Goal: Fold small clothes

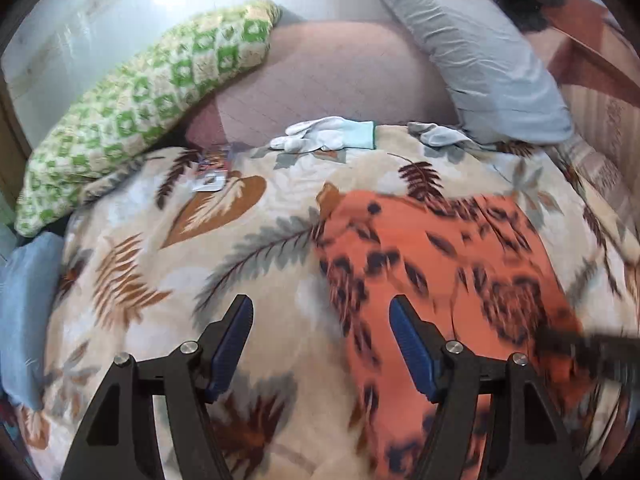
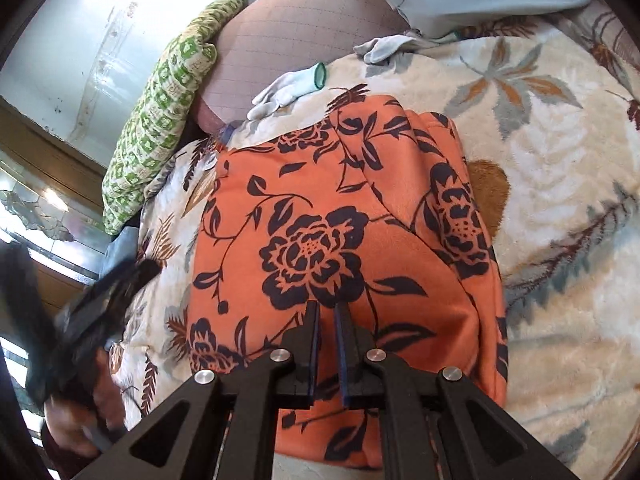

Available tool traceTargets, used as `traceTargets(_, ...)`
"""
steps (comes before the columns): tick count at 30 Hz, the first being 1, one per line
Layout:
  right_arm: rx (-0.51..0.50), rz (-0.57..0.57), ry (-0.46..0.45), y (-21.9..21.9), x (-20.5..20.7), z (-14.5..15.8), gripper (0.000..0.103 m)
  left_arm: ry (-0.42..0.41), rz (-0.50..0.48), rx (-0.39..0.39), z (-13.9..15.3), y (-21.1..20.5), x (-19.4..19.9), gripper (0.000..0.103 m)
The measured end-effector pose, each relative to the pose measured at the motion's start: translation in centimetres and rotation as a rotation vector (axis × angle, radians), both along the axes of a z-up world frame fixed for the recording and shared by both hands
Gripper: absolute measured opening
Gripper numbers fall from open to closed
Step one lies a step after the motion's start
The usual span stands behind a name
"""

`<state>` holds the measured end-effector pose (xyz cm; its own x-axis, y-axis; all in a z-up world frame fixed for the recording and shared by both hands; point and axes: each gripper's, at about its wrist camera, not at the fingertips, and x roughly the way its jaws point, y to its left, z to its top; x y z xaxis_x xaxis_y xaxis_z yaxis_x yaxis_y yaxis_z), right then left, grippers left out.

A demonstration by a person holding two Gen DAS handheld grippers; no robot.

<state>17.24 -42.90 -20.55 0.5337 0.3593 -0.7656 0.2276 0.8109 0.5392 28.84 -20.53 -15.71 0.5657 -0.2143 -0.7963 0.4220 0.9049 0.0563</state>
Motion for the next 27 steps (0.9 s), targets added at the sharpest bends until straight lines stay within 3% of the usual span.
traceTargets(2, 0.008, -0.002, -0.002, 0.1, 0.4, -0.2, 0.01, 0.021, 0.007, -0.007, -0.4, -1.1, 1.8, 0.071)
traceTargets(5, 0.031, -0.006, 0.007, -0.2, 1.0, -0.8, 0.01, 0.061, 0.001, 0.041, -2.2, -3.2, 4.3, 0.071)
traceTargets(8, 0.053, -0.005, 0.032, -0.4, 1.4, -1.6, 0.01, 0.115, 0.009, 0.178, -6.4, -4.8, 5.7, 0.073)
traceTargets(9, 0.065, -0.004, 0.034, -0.6, 1.4, -1.8, 0.01, 0.116, 0.012, 0.188, -7.3, -5.0, 5.7, 0.074)
traceTargets(12, 0.078, 0.0, 0.036, -0.7, 1.5, -2.0, 0.01, 0.02, 0.015, 0.191, -6.4, -4.8, 3.9, 0.073)
traceTargets(19, 0.042, -0.001, -0.041, -0.6, 0.4, 0.0, 0.009, -0.069, 0.046, 0.058, -1.5, 0.2, -3.8, 0.074)
traceTargets(22, 0.032, 0.001, -0.083, -0.2, -0.3, 0.9, 0.009, -0.054, 0.058, -0.046, -0.4, 3.1, -7.5, 0.084)
traceTargets(25, -0.011, 0.005, -0.04, 0.9, -0.7, 0.3, 0.009, -0.009, 0.04, -0.095, -1.4, 4.3, -9.2, 0.087)
traceTargets(27, -0.018, 0.011, 0.043, 1.6, -0.7, -1.3, 0.01, 0.047, 0.023, -0.061, -3.7, 4.0, -9.4, 0.087)
